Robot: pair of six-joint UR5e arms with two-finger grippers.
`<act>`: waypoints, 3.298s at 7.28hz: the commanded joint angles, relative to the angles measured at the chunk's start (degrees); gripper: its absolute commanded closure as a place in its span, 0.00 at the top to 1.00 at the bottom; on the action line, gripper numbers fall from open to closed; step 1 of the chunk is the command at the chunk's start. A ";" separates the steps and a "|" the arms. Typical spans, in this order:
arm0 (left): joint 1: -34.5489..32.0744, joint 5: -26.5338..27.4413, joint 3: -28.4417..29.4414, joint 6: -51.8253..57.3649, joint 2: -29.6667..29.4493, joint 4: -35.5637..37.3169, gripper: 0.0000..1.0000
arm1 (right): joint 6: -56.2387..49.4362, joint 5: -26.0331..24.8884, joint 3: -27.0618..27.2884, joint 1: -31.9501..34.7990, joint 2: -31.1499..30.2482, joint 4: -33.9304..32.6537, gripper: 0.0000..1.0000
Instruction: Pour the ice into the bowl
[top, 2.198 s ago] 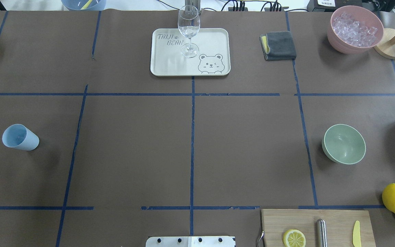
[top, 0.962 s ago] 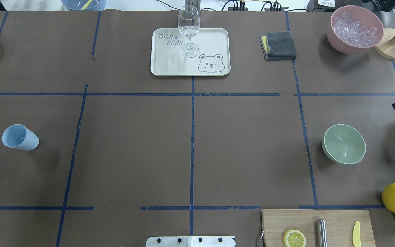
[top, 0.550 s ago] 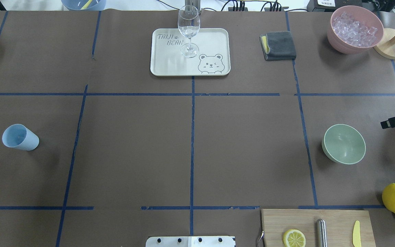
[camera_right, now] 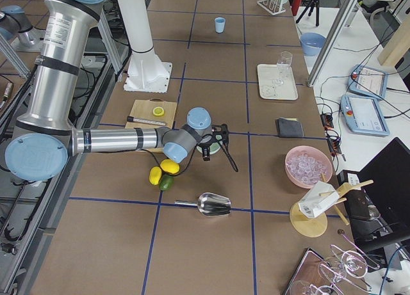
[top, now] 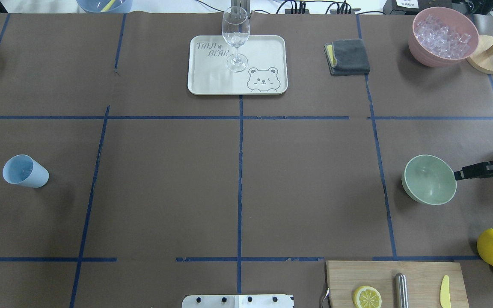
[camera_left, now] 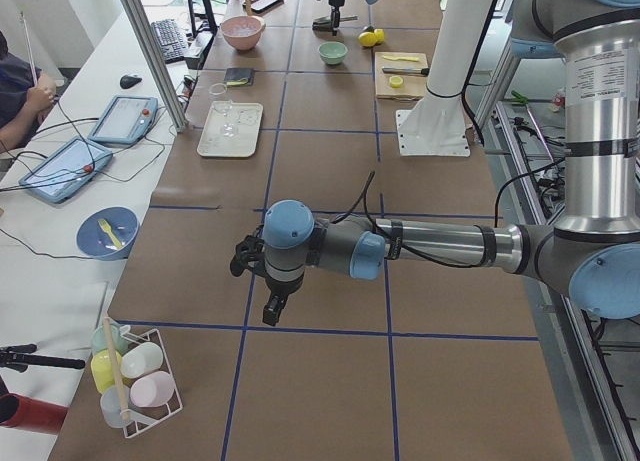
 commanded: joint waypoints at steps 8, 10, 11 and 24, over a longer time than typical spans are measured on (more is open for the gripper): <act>0.00 0.00 0.35 0.00 0.03 -0.10 1.00 | 4.27 -5.44 -0.44 -4.97 2.60 0.49 0.00; 0.00 0.00 0.26 0.00 0.03 -0.10 1.00 | 11.89 -5.18 0.19 -5.05 9.61 0.06 0.00; 0.00 0.00 0.35 -0.09 0.03 -0.10 1.00 | 13.05 -4.83 0.19 -5.40 15.13 -2.21 0.00; 0.26 -0.09 0.35 -0.09 -0.06 -0.01 1.00 | 33.10 -19.50 -20.81 -27.20 61.94 -37.04 0.30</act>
